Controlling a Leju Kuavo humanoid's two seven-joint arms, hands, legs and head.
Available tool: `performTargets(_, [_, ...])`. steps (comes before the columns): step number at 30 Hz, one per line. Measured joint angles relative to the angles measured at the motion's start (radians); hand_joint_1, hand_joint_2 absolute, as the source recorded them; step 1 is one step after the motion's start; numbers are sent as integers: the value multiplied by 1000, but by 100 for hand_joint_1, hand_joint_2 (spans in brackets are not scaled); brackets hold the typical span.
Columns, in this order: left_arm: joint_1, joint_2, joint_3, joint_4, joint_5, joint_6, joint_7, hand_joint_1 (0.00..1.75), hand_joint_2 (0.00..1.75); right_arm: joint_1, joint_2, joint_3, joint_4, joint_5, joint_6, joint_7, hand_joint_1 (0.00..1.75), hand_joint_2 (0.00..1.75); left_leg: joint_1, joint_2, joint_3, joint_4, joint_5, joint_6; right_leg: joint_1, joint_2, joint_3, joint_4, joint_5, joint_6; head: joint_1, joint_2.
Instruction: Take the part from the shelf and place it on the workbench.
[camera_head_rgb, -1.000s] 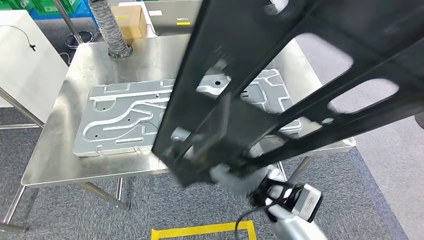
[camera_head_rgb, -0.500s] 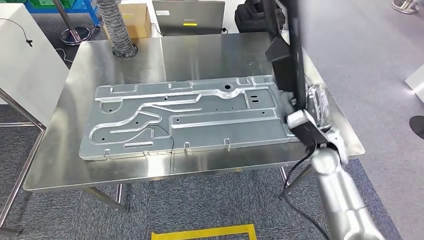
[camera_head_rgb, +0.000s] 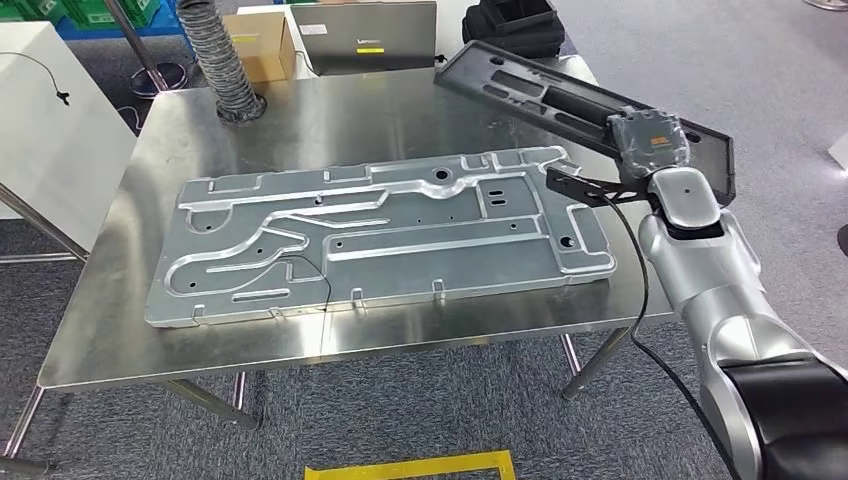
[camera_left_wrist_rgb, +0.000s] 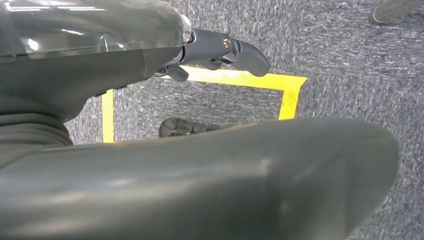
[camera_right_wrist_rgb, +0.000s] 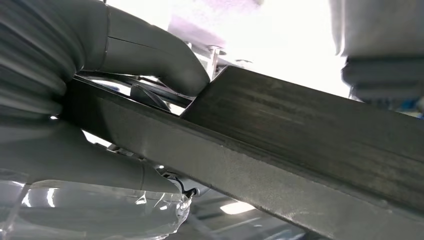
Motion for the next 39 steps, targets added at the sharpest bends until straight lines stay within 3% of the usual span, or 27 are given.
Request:
performTargets(2, [0,0,0,0,-4,-2,-3,0,0,-23,28,56,61,21,2,-25,175,175,1,0,-53,91,-17,-2,2,1,4,1,-3,-3,0,0])
performTargets(3, [0,0,0,0,-5,-3,-5,0,0,-28,42,83,86,25,1,-39,175,175,1,0,-53,81,3,0,3,2,7,1,-5,-4,0,0])
performTargets(5, [-1,1,0,0,-5,1,-12,0,0,-33,72,131,128,29,-3,-64,175,175,-1,0,-1,-45,81,10,5,3,17,1,-12,-4,0,0])
performTargets(7, [-3,3,0,0,-6,10,-17,0,0,-36,101,169,164,31,-14,-75,175,175,-6,1,57,-167,127,21,9,3,23,1,-17,1,0,0])
performTargets(8, [-4,4,0,0,-6,15,-19,0,0,-38,115,185,179,31,-21,-77,175,175,-9,1,71,-196,131,25,10,3,23,0,-19,5,0,0])
performTargets(12, [-5,6,0,0,-11,38,-21,0,0,-39,158,226,221,23,-51,-85,175,175,-5,1,84,-222,132,37,10,1,19,11,-33,23,0,0])
performTargets(14, [-7,6,0,0,-16,47,-21,0,0,-39,173,234,236,9,-68,-98,175,175,-1,2,91,-232,135,44,6,0,-22,99,-81,31,0,0])
performTargets(16, [-8,6,0,0,-19,56,-21,0,0,-34,184,237,251,-2,-79,-110,175,175,-1,1,91,-231,133,46,3,0,-92,232,-133,37,0,0])
performTargets(17, [-7,6,0,0,-21,60,-21,0,0,-29,188,238,257,-8,-82,-115,175,175,-1,0,92,-230,132,46,1,0,-116,271,-137,40,0,0])
performTargets(18, [-6,6,0,0,-24,65,-22,0,0,-24,193,239,264,-13,-86,-120,175,175,-1,-1,92,-228,130,45,-1,0,-124,272,-122,42,0,0])
performTargets(20, [-4,6,-1,0,-30,73,-25,0,0,-19,203,241,273,-26,-100,-127,87,87,0,-1,93,-220,123,40,-4,-2,-84,165,-47,43,0,0])
performTargets(22, [-5,6,-2,0,-36,79,-30,0,87,-17,210,242,279,-41,-122,-133,0,0,-2,-1,90,-210,115,31,-2,-3,-31,45,2,36,0,0])
performTargets(24, [-6,6,-3,0,-44,83,-32,0,175,-9,215,238,283,-67,-142,-149,0,0,-3,-1,88,-206,112,22,3,-2,-17,12,4,25,0,0])
performTargets(26, [-5,7,-5,0,-54,89,-29,0,175,1,220,228,287,-100,-153,-176,0,0,-2,-1,89,-206,109,11,4,-2,-15,7,7,12,0,0])
performTargets(28, [-4,8,-10,0,-63,93,-22,0,175,9,227,215,290,-128,-159,-201,0,0,0,0,76,-172,83,0,0,-2,-9,-2,11,-1,0,0])
performTargets(31, [-4,9,-19,0,-71,100,-15,0,175,23,242,199,295,-159,-165,-231,0,0,4,1,-8,15,-5,-12,0,-2,-4,-5,10,-10,0,0])
performTargets(32, [-3,10,-20,0,-72,102,-14,0,175,30,246,195,297,-167,-166,-238,0,0,5,1,-35,67,-20,-15,1,-2,-3,-4,10,-11,0,0])
performTargets(33, [-2,10,-20,0,-72,103,-14,0,175,37,249,191,299,-172,-167,-243,0,0,6,1,-46,84,-15,-15,2,-1,-3,-4,9,-11,0,0])
performTargets(34, [-1,10,-21,0,-72,105,-14,0,175,42,251,188,301,-175,-168,-247,0,0,6,1,-38,62,8,-15,2,-1,-2,-3,8,-10,0,0])
performTargets(36, [-1,10,-22,0,-71,110,-17,0,87,46,258,181,303,-185,-173,-256,0,0,6,0,25,-72,76,-9,3,1,0,0,5,-6,0,0])
performTargets(38, [-2,11,-23,0,-67,113,-26,0,0,48,265,170,304,-218,-181,-284,0,0,3,0,79,-183,110,1,6,3,-1,2,2,1,0,0])
performTargets(39, [-2,12,-23,0,-64,114,-31,0,0,50,269,160,304,-246,-186,-308,0,0,1,-1,89,-203,110,6,7,3,-2,2,2,6,0,0])
